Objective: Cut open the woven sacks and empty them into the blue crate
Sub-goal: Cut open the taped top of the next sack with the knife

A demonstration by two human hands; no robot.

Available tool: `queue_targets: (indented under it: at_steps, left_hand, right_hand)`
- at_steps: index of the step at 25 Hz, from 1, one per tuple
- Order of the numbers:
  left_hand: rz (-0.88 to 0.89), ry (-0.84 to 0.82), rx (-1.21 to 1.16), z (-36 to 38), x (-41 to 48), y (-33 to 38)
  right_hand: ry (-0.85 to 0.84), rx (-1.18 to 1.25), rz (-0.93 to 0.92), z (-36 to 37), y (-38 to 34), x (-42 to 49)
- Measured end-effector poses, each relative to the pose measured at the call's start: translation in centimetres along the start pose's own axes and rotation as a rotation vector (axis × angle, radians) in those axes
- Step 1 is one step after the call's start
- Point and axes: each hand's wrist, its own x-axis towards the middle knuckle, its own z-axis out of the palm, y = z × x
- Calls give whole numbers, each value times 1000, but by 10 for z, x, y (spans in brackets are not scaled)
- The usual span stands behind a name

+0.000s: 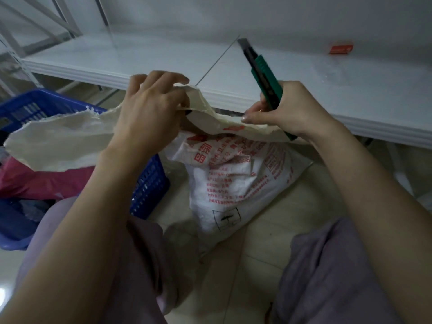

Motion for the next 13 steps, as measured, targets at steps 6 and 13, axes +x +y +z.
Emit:
queue_targets:
  at_steps: [6,13]
  left_hand:
    - [18,-44,-33,15,9,1]
    - [135,-151,-137,22,12,-19]
  right_hand:
    - [-96,-244,-28,11,6,-1]
    - [150,-329,-138,21,21,0]
